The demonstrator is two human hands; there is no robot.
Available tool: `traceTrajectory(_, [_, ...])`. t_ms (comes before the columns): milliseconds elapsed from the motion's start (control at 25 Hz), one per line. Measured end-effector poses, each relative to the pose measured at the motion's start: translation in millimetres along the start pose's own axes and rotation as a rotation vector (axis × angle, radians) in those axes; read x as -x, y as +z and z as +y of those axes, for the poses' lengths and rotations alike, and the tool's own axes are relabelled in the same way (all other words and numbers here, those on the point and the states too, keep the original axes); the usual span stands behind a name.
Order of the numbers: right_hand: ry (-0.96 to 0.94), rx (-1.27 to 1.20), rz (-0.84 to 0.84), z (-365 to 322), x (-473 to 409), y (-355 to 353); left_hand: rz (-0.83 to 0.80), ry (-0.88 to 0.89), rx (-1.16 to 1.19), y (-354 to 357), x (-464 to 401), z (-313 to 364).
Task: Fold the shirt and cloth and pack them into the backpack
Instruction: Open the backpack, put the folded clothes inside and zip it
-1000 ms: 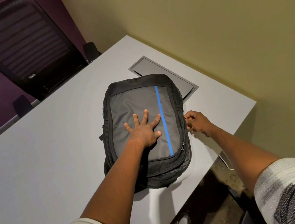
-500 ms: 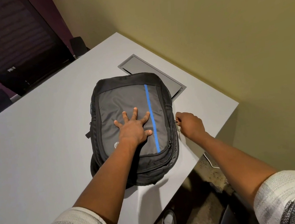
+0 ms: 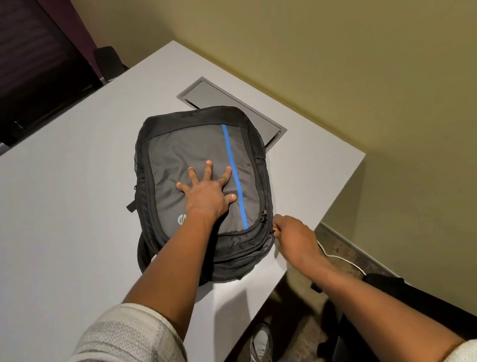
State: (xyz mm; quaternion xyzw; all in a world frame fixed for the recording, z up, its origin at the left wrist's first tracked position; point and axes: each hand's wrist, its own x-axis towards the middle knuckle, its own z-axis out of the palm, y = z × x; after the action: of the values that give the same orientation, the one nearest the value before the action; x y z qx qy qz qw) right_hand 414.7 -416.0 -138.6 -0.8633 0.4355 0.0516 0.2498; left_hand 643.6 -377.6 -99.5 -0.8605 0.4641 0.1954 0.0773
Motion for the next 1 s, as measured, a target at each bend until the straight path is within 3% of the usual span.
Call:
traceTrajectory(280, [0.08, -0.075, 0.031, -15.3, 32.1, 14.3, -0.032, -0.014, 0.058, -9.5, 5.1, 7.2])
traceTrajectory(440, [0.134, -0.167, 0.036, -19.8, 36.9, 8.4, 0.307, -0.004, 0.132, -5.6, 59.6, 46.7])
traceTrajectory(480, [0.146, -0.196, 0.042, -19.2, 37.4, 8.0, 0.291, -0.02, 0.215, 6.6, 79.3, 57.2])
traceTrajectory(640, [0.198, -0.286, 0.029, -13.5, 34.3, 7.3, -0.018, -0.076, 0.47, 65.0, 129.7, 73.9])
traceTrajectory(1000, [0.243, -0.574, -0.08, -6.8, 31.9, 9.9, -0.028, -0.059, 0.602, 81.3, 115.8, 81.6])
